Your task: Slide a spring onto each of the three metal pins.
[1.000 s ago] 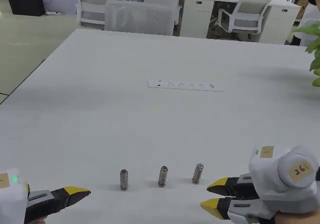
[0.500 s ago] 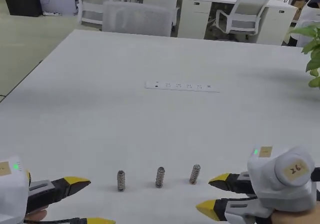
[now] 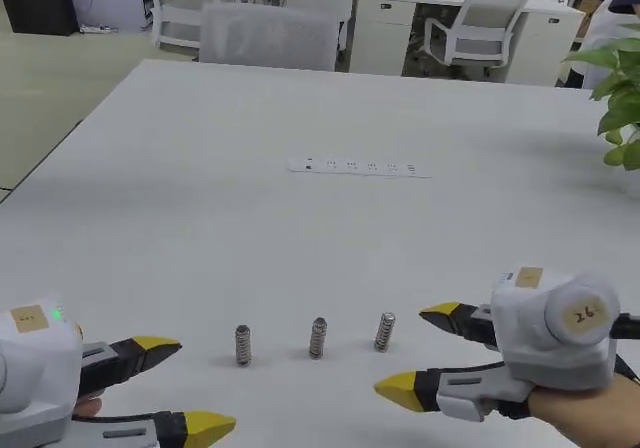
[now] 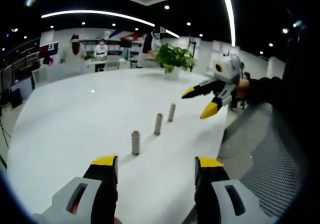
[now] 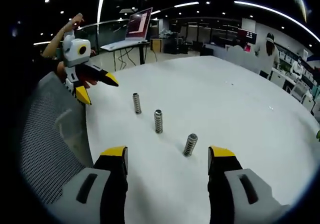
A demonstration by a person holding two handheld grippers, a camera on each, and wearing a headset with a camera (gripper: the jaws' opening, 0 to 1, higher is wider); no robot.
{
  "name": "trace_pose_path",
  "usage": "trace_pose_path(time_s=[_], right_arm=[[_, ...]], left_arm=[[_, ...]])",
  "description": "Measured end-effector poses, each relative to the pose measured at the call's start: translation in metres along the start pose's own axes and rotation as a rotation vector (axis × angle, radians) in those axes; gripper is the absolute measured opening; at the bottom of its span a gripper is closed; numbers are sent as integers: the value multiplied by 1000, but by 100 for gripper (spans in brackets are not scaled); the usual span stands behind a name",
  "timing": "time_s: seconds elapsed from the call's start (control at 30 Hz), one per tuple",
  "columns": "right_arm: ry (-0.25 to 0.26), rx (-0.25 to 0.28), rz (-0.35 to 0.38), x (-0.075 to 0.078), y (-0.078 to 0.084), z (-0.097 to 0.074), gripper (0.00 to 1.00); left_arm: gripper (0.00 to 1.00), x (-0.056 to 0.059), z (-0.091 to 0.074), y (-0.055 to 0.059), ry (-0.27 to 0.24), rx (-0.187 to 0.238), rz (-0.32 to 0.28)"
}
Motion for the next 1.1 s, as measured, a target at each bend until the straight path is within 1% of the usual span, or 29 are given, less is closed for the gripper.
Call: trace_pose_path(time_s=[0.07, 0.2, 0.27, 0.3, 0.4, 0.47, 0.5, 0.67, 0.8, 0.9, 0.97, 1.03, 1.1], right_arm=[[5, 11, -7, -2, 1, 0, 70], [4, -1, -21, -4, 5, 1, 76], [10, 4, -19, -3, 6, 0, 79], [16, 11, -15, -2, 6, -1, 80], [54, 36, -3, 3, 3, -1, 86], [65, 49, 1, 4, 2, -2, 88], [65, 53, 1, 3, 2, -2, 88], [51, 32, -5, 1, 4, 0, 89], [59, 45, 11, 4, 4, 0, 89], [55, 54, 16, 3, 3, 0, 89], [52, 45, 12, 3, 3, 1, 89], [47, 42, 13, 2, 3, 2, 89], [49, 49, 16, 3, 2, 2, 89]], left_arm=[[58, 1, 0, 2, -3, -1, -2], [59, 4, -1, 4, -2, -15, 5], [59, 4, -2, 4, -9, -18, 10], [60, 4, -2, 4, -13, -17, 8], [60, 3, -4, 3, -26, -15, 12], [60, 3, -5, 2, -33, -15, 15], [60, 3, -5, 1, -34, -16, 17], [61, 4, -6, -3, -31, -23, 36], [61, 3, -3, -6, -32, -29, 41], [62, 1, -1, -12, -32, -40, 58], [63, 0, -1, -18, -36, -50, 60], [63, -2, 0, -23, -42, -45, 69], [64, -3, 1, -24, -47, -40, 63]])
Point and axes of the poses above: the centre of the closed fingertips' face, and the gripper's own axes: z roughly forward along the fingers, x roughly to its right, y roughly out of its underside, the point moved 9 cm from there along -z, roughly backward along the fingers, and after that the axes turned 13 degrees about x, right-handed, at the moved point
